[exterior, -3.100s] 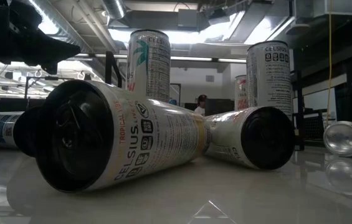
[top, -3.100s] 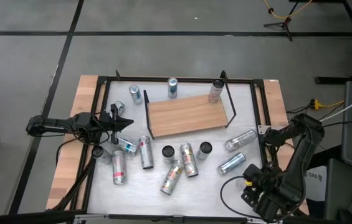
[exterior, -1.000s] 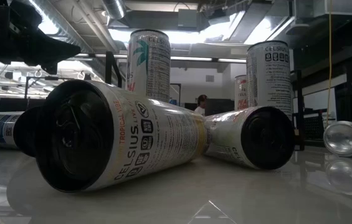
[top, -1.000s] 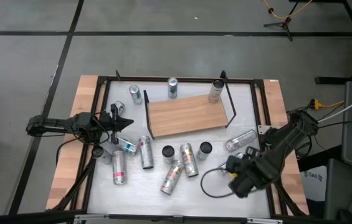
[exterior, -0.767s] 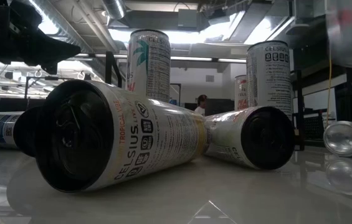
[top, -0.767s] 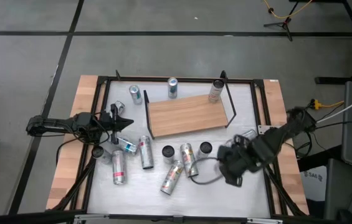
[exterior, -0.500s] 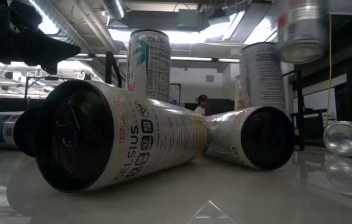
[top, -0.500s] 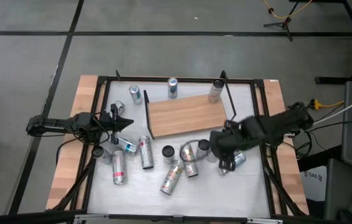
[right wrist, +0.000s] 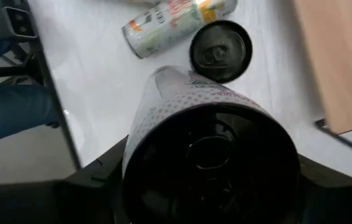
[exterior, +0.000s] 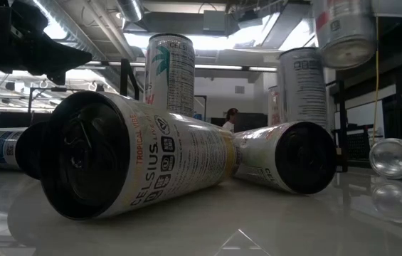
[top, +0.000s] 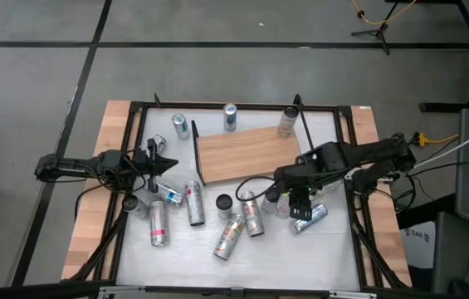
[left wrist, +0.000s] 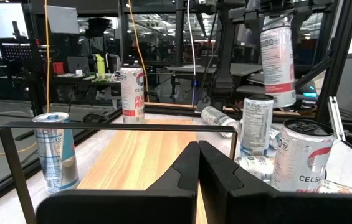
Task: Place canned beverage on shelf
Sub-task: Put the white-pink soda can on the shelf aligned with the other white-pink soda can
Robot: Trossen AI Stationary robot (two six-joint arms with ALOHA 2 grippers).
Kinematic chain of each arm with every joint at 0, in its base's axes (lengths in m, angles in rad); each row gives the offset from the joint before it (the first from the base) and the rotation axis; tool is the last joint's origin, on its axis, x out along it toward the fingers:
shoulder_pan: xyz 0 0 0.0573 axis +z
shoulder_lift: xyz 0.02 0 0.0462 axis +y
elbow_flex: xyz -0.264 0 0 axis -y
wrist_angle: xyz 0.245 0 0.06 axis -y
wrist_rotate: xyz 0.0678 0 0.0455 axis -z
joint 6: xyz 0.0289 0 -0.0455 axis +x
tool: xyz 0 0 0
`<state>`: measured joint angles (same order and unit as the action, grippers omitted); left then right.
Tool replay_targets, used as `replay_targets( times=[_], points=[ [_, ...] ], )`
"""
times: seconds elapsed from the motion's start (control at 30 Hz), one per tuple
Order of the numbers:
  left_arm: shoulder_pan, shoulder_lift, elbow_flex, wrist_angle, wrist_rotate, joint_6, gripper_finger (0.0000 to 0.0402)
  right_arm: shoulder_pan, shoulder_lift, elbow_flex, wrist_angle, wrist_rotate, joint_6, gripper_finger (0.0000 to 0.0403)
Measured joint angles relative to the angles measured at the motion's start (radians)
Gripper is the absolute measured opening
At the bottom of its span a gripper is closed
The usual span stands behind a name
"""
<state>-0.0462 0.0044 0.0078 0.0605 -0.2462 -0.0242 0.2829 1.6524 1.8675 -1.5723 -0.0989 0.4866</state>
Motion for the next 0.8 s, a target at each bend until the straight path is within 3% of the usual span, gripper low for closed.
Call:
replay_targets(
  times=[0.4,0.8],
  points=[
    [0.0,0.0,0.0,0.0,0.0,0.001,0.0002,-0.001,-0.05,0.0,0.002,-0.067,0.007,0.0248],
    [0.0,0.0,0.0,0.0,-0.033,0.001,0.0002,-0.002,-0.219,0.0,0.0,0.178,-0.027,0.0248]
  ],
)
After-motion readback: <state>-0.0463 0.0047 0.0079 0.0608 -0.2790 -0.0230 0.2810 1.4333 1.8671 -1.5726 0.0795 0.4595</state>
